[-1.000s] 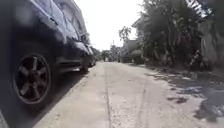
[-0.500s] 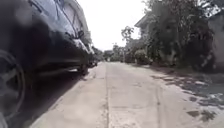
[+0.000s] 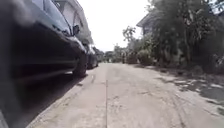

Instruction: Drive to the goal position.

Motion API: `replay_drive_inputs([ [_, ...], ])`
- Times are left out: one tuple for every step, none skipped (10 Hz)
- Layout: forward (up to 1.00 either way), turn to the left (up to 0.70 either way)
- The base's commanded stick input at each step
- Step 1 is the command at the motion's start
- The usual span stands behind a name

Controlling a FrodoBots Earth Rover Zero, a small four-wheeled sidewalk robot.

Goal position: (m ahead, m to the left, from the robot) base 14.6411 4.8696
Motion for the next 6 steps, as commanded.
replay_drive_inputs([
  [0.98,0.00],
  [0.98,0.00],
  [0.98,0.00],
  [0.98,0.00],
  [0.98,0.00],
  [0.98,0.00],
])
